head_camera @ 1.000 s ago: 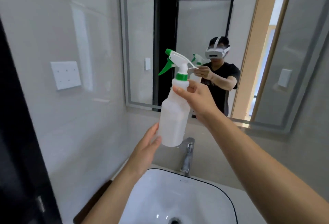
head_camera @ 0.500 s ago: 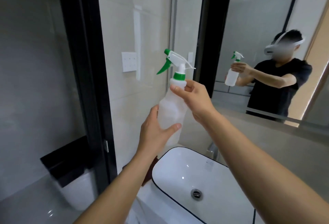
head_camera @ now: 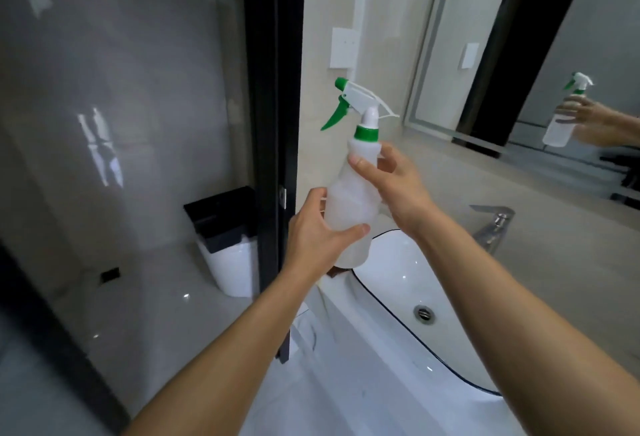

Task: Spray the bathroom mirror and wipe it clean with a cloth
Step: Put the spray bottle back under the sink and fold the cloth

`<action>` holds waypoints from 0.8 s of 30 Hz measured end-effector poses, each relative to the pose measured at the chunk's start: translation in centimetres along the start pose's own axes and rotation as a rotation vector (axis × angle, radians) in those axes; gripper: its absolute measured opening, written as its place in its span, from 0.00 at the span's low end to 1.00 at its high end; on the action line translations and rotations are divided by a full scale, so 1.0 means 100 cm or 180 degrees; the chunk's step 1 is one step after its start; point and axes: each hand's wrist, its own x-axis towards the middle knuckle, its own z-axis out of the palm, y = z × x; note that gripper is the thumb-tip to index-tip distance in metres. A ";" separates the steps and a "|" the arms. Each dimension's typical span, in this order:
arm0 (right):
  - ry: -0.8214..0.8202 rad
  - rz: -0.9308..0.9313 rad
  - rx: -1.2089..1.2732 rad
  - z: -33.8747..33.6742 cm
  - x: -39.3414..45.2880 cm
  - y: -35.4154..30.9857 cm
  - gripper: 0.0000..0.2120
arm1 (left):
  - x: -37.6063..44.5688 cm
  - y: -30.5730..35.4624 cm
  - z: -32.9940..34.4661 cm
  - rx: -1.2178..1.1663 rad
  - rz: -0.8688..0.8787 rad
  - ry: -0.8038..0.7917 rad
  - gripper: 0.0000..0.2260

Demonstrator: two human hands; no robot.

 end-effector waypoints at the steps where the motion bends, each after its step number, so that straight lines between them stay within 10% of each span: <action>1: -0.0107 0.0047 -0.0012 0.007 -0.005 0.008 0.19 | -0.006 -0.007 -0.004 0.0004 -0.0058 0.0049 0.29; 11: -0.0918 0.0462 0.0684 0.070 -0.063 0.123 0.22 | -0.071 -0.089 -0.023 -0.0001 -0.0265 0.0568 0.31; 24: -0.0601 0.0775 0.0440 0.136 -0.201 0.338 0.34 | -0.206 -0.302 -0.004 -0.0413 -0.0628 0.0056 0.19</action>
